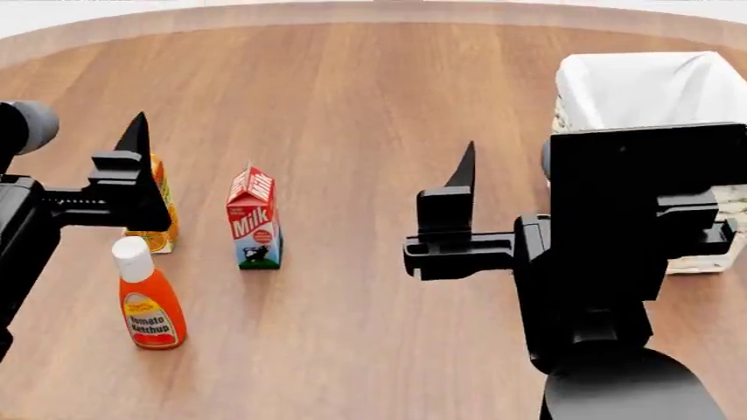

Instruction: Pick the milk and place it in the basket.

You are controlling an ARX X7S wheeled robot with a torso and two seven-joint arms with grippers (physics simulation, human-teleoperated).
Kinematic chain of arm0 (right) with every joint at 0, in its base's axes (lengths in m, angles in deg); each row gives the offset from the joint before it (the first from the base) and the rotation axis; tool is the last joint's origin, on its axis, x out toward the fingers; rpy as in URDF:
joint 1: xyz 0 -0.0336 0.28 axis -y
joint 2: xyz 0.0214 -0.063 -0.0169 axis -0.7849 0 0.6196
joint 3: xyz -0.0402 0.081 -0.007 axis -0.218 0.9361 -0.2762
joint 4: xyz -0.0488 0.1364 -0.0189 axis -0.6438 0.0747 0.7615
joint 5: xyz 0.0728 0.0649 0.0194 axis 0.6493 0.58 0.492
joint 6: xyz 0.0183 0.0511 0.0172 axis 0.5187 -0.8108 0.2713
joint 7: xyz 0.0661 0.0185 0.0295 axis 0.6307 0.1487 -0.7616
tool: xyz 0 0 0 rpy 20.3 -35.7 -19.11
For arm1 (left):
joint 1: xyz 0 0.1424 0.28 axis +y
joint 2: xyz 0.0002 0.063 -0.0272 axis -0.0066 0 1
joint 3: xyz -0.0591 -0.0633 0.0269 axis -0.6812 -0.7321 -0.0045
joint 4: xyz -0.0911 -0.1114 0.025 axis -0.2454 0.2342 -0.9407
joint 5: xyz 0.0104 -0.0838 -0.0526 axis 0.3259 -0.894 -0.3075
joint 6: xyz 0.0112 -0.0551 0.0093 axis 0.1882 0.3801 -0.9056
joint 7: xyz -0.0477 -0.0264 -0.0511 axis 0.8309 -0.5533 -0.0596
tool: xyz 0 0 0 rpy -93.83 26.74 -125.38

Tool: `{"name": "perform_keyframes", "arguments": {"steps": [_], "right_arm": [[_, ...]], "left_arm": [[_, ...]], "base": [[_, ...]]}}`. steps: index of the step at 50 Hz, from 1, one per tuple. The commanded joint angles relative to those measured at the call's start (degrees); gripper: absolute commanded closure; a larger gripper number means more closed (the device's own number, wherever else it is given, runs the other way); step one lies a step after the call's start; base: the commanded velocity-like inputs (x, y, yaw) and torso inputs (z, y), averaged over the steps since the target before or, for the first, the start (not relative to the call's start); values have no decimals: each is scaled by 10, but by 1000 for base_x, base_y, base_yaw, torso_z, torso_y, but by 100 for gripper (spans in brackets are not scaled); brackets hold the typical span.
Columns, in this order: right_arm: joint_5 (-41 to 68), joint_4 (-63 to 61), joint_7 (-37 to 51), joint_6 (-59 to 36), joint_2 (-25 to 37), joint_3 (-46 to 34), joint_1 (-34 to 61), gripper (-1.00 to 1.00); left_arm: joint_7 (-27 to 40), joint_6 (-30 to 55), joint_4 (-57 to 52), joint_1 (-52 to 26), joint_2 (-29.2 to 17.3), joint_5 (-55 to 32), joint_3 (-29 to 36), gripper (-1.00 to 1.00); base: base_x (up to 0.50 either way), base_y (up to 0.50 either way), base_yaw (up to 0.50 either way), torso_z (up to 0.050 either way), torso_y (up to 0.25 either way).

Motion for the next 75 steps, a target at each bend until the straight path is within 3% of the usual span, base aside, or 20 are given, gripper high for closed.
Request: {"name": "perform_keyframes", "arguments": {"steps": [1, 75], "right_arm": [[17, -4, -6, -39, 3, 7, 38, -100], [43, 29, -1, -5, 20, -1, 25, -100]], "left_arm": [[6, 25, -4, -30, -3, -11, 0, -100], [24, 14, 7, -32, -20, -38, 13, -100]], "base": [[500, 0, 0, 0, 0], [473, 0, 0, 0, 1]]}}
